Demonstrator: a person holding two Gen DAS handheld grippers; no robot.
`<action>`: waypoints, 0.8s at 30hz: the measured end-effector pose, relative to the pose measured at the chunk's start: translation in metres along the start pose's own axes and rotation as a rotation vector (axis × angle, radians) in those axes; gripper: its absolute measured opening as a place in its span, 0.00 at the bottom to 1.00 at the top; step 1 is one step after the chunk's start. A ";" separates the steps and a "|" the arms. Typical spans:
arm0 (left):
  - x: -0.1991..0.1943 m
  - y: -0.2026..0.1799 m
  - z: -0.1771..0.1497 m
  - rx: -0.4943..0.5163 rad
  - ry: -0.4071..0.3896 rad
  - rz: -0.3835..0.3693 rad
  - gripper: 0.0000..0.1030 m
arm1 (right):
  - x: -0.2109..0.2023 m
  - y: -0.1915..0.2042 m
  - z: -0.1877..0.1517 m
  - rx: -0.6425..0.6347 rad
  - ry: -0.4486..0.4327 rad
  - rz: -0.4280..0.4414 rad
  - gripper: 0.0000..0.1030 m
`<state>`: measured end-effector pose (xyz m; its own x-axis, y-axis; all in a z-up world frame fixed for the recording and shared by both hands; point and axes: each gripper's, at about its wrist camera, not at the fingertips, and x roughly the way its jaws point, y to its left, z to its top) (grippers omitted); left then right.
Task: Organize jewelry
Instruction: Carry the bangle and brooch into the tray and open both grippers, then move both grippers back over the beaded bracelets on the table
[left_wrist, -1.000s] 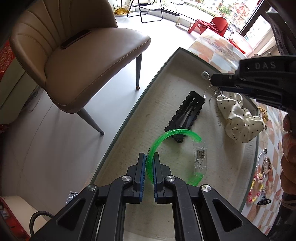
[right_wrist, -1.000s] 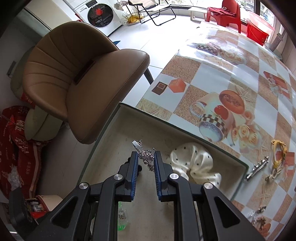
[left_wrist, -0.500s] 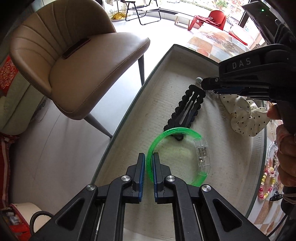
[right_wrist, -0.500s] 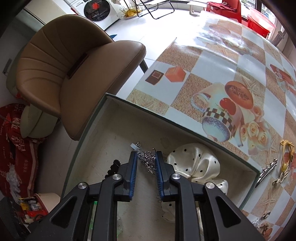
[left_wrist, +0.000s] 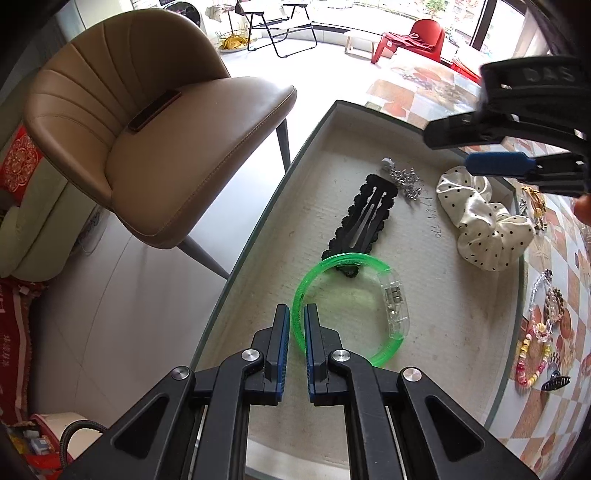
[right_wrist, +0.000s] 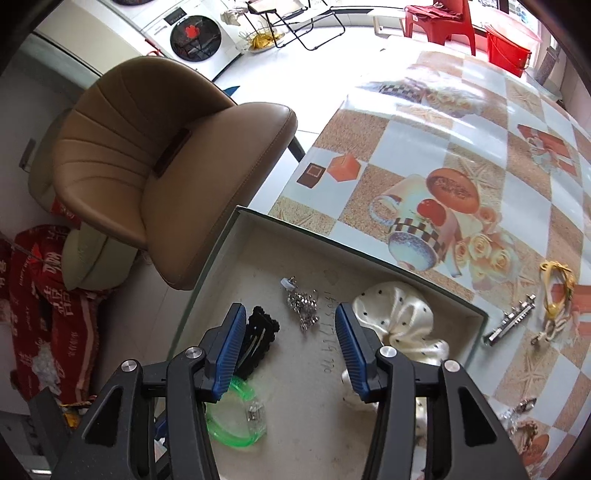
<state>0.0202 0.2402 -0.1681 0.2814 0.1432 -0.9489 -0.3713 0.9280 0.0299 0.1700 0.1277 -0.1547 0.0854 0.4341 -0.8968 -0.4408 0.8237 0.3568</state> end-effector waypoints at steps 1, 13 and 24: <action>-0.002 0.000 0.000 0.004 -0.002 -0.002 0.11 | -0.005 -0.002 -0.003 0.008 -0.002 0.003 0.53; -0.033 -0.011 -0.003 0.022 -0.044 0.021 1.00 | -0.062 -0.029 -0.051 0.090 -0.015 0.001 0.63; -0.060 -0.041 -0.019 0.107 -0.023 0.008 1.00 | -0.110 -0.080 -0.109 0.238 -0.014 -0.044 0.81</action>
<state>0.0019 0.1867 -0.1186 0.3000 0.1571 -0.9409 -0.2769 0.9582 0.0717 0.0980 -0.0257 -0.1131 0.1124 0.3999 -0.9097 -0.2139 0.9037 0.3708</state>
